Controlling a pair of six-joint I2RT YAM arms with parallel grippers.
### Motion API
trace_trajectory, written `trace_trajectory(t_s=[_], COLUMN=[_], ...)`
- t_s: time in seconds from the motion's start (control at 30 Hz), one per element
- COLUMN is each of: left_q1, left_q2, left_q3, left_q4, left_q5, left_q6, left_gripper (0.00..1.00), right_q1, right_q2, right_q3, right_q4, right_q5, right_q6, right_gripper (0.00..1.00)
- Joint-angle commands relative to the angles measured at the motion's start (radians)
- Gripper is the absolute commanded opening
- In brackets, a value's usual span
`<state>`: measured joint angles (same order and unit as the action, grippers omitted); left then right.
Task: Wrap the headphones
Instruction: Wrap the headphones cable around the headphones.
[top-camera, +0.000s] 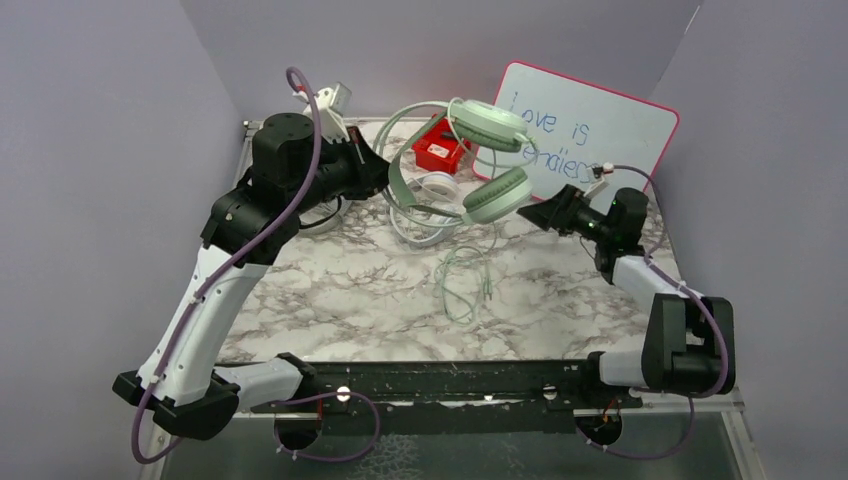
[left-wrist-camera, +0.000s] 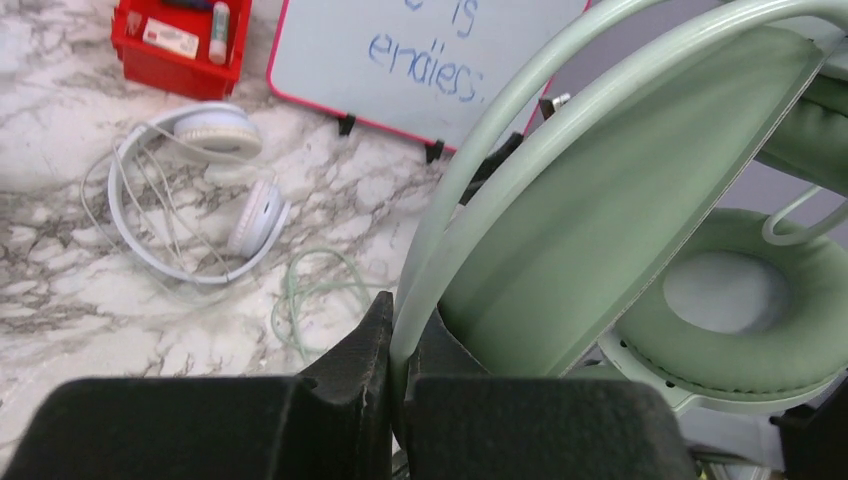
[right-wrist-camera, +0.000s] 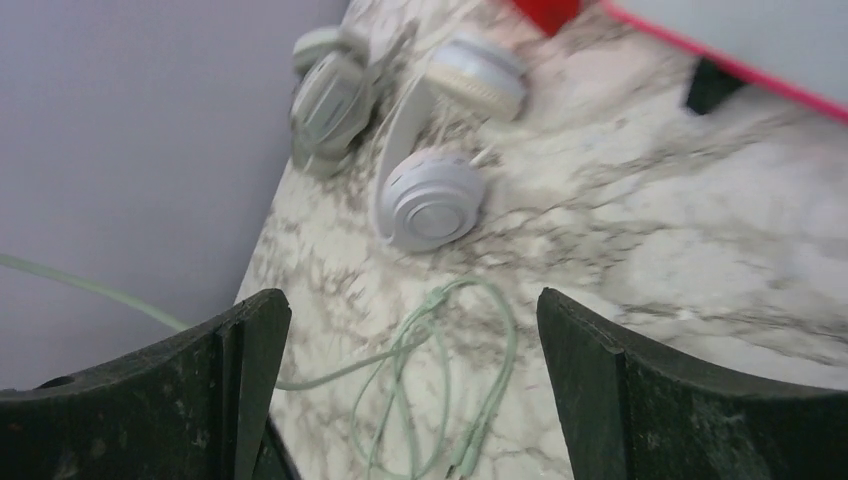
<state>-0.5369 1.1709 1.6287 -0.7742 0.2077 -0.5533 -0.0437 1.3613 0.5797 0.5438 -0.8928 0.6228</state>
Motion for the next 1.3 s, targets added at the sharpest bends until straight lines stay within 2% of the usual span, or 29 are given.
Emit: trace_trajectory(t_s=[0.0, 0.07, 0.2, 0.3, 0.5, 0.73, 0.83, 1.13, 1.27], left_q1=[0.002, 0.002, 0.002, 0.002, 0.003, 0.003, 0.002, 0.002, 0.002], left_q2=[-0.008, 0.004, 0.023, 0.048, 0.074, 0.073, 0.077, 0.109, 0.133], left_q3=[0.112, 0.138, 0.175, 0.228, 0.288, 0.304, 0.316, 0.391, 0.451], left_q4=[0.173, 0.195, 0.243, 0.249, 0.239, 0.210, 0.205, 0.186, 0.170], left_q5=[-0.083, -0.099, -0.128, -0.135, -0.121, -0.118, -0.118, -0.122, -0.151], left_q6=[-0.114, -0.133, -0.180, -0.190, -0.200, -0.212, -0.215, -0.202, -0.179], left_gripper=[0.00, 0.00, 0.00, 0.00, 0.00, 0.00, 0.00, 0.00, 0.00], right_q1=[-0.119, -0.121, -0.106, -0.048, 0.211, 0.376, 0.416, 0.516, 0.536], right_q2=[-0.030, -0.019, 0.002, 0.027, 0.080, 0.240, 0.315, 0.480, 0.532], right_q3=[0.029, 0.040, -0.050, -0.073, -0.001, 0.075, 0.089, 0.142, 0.138], right_q4=[-0.099, -0.092, 0.264, 0.398, 0.363, 0.608, 0.787, 0.921, 0.998], right_q5=[0.077, 0.048, -0.093, -0.179, -0.120, -0.130, -0.139, -0.110, -0.062], right_q6=[0.050, 0.033, 0.155, 0.162, 0.001, 0.067, 0.149, 0.152, 0.211], right_gripper=[0.98, 0.97, 0.95, 0.95, 0.95, 0.96, 0.95, 0.84, 0.68])
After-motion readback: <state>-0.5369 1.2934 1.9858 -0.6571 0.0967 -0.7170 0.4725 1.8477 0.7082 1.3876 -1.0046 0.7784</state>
